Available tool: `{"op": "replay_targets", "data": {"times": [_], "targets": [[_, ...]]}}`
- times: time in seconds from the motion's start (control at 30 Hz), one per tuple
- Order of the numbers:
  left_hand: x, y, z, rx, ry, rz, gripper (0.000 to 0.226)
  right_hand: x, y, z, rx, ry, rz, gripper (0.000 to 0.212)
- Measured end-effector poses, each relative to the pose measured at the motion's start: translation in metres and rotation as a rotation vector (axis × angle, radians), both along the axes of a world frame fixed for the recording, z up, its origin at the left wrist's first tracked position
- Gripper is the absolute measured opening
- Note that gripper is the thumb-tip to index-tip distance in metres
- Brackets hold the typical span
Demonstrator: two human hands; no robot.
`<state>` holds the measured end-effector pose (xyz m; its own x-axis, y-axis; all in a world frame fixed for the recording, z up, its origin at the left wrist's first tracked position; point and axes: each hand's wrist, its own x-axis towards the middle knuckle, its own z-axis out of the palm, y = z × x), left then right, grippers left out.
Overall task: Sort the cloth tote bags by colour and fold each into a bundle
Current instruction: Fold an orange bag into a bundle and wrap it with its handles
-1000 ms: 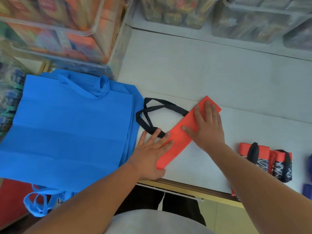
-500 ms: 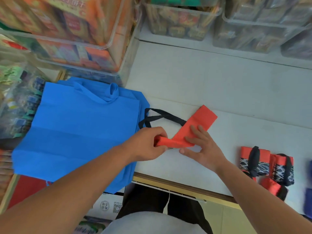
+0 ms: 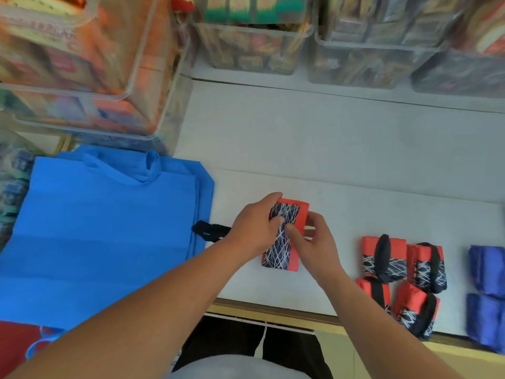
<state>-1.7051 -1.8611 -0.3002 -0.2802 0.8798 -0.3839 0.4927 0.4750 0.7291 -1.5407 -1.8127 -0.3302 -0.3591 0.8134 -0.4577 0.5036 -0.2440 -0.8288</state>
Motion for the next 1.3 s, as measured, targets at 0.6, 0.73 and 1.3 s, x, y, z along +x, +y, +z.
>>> {"op": "replay_targets", "data": {"times": [0.6,0.73,1.3], "targets": [[-0.010,-0.070,-0.075,0.183,0.257,-0.442,0.059,-0.035,0.068,-0.021,0.149,-0.492,0.433,0.028],[-0.008,-0.062,-0.056,0.184,0.148,-0.329,0.041,-0.038,0.060,-0.020,0.172,-0.496,0.331,0.018],[0.008,-0.051,-0.031,-0.028,0.279,0.037,0.044,-0.013,0.013,-0.022,0.169,-0.237,0.276,0.011]]}}
